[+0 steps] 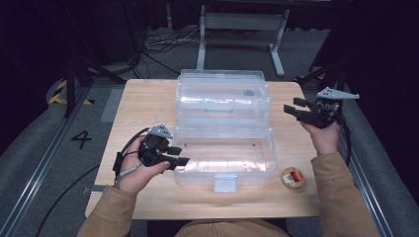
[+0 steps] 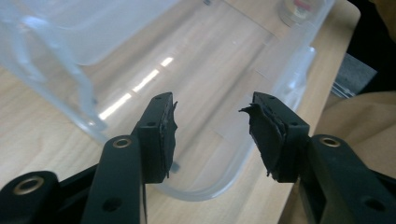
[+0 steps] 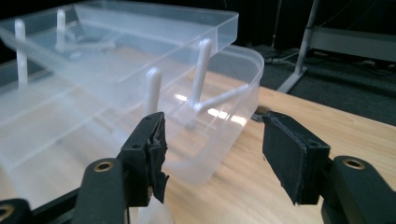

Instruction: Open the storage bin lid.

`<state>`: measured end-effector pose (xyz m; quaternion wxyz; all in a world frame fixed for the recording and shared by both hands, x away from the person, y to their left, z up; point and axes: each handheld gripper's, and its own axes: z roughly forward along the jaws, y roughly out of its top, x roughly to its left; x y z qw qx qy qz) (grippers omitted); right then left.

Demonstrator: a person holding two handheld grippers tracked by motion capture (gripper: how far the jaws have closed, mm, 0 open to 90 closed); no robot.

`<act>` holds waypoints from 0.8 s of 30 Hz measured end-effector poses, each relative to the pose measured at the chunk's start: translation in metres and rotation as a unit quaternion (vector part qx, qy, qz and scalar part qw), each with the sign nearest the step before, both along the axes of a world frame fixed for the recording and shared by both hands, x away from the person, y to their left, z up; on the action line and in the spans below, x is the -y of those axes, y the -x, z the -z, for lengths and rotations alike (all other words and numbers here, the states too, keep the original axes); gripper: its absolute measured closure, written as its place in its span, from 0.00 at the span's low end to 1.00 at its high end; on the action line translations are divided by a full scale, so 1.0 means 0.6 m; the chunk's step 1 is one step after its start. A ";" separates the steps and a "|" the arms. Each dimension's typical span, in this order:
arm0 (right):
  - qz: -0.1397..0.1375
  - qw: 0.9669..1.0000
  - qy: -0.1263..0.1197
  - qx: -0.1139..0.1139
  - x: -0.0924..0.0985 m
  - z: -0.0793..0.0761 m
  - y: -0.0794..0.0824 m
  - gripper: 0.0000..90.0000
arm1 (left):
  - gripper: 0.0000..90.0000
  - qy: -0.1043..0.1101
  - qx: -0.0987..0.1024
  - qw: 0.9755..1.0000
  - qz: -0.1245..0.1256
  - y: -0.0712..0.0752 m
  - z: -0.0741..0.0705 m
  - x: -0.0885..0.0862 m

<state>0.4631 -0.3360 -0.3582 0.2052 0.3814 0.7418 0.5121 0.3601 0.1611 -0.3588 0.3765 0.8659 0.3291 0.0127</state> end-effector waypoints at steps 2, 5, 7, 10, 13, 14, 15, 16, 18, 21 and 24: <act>-0.002 1.000 0.008 0.005 0.005 -0.001 0.015 0.43 | 0.55 -0.002 0.003 1.000 -0.006 -0.005 -0.002 -0.008; -0.007 1.000 0.013 -0.003 0.014 -0.001 0.032 0.42 | 0.54 -0.005 0.004 1.000 -0.023 -0.014 -0.003 -0.019; -0.006 1.000 0.024 -0.001 0.019 0.001 0.043 0.42 | 0.53 -0.003 0.004 0.999 -0.035 -0.022 -0.003 -0.029; -0.012 1.000 0.015 -0.009 0.029 0.005 0.058 0.42 | 0.52 -0.002 0.007 0.998 -0.063 -0.033 -0.003 -0.037; -0.017 1.000 0.015 -0.017 0.031 0.003 0.066 0.41 | 0.52 0.003 0.008 0.998 -0.068 -0.041 -0.006 -0.043; -0.017 1.000 0.015 -0.017 0.031 0.003 0.066 0.41 | 0.52 0.003 0.008 0.998 -0.068 -0.041 -0.006 -0.043; -0.019 1.000 0.015 -0.021 0.031 0.002 0.068 0.41 | 0.52 0.008 0.009 0.997 -0.072 -0.044 -0.008 -0.044; -0.018 0.999 0.018 -0.029 0.031 -0.001 0.072 0.40 | 0.51 0.014 0.010 0.997 -0.075 -0.046 -0.008 -0.045; -0.020 0.999 0.028 -0.032 0.034 -0.004 0.077 0.38 | 0.51 0.017 0.011 0.997 -0.077 -0.050 -0.008 -0.049; -0.015 0.999 0.027 -0.024 0.042 -0.006 0.084 0.37 | 0.50 0.019 0.002 0.997 -0.079 -0.053 -0.005 -0.052; -0.015 0.999 0.037 -0.024 0.050 -0.008 0.088 0.37 | 0.50 0.019 0.000 0.997 -0.081 -0.056 -0.003 -0.053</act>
